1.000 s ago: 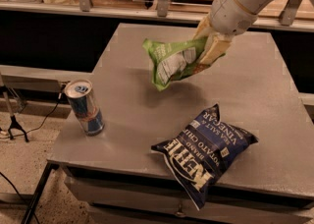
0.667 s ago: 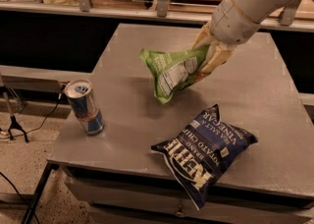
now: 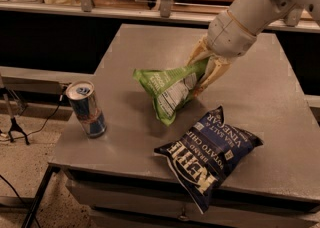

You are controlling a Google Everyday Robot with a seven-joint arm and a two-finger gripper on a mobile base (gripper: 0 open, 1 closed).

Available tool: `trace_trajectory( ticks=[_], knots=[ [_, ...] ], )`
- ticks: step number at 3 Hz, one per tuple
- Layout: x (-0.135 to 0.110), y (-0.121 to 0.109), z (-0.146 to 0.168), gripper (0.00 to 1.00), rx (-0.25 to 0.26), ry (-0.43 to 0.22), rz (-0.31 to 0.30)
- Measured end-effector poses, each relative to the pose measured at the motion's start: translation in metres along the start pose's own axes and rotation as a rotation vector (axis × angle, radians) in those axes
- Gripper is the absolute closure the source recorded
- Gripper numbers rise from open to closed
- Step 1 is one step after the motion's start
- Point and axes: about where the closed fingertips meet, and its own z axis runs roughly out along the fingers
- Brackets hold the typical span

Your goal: Move green rice chip bag near blue chip bag

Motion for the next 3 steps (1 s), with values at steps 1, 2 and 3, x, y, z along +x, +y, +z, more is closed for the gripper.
trace_trajectory(
  ticks=[1, 2, 3],
  knots=[
    [-0.003, 0.012, -0.005, 0.61, -0.001, -0.022, -0.047],
    [-0.003, 0.027, -0.017, 0.38, 0.011, -0.013, -0.062],
    [-0.005, 0.039, -0.033, 0.14, 0.030, 0.010, -0.074]
  ],
)
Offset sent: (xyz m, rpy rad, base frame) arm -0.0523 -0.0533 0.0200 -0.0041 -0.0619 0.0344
